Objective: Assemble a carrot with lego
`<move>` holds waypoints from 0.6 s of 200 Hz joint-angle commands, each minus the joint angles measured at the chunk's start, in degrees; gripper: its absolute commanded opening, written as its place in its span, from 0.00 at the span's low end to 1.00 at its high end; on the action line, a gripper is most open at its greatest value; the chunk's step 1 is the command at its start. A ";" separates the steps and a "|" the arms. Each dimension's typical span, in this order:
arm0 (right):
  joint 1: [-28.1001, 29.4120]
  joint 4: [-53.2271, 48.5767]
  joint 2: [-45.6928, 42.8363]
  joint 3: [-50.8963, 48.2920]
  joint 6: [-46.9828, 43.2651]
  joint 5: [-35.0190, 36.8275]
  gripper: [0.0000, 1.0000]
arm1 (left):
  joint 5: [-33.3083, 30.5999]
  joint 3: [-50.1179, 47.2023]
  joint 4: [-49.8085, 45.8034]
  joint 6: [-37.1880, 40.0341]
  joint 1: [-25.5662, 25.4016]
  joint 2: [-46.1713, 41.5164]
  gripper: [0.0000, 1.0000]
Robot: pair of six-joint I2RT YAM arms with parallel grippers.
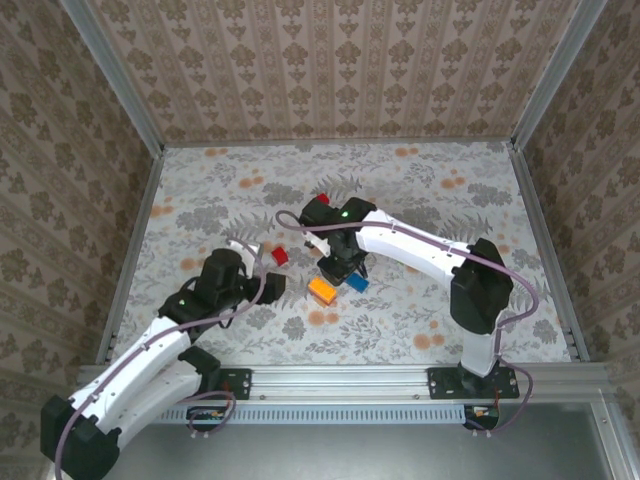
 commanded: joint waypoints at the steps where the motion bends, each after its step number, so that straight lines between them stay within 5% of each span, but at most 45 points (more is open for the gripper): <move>1: 1.17 -3.33 1.30 2.92 -0.78 0.53 0.36 | -4.10 -1.70 -2.79 0.45 -2.01 -0.97 0.86; 120: 2.99 -3.43 3.78 4.57 -0.39 -4.08 0.36 | -5.22 -3.33 -5.68 -3.31 -5.86 -5.42 0.83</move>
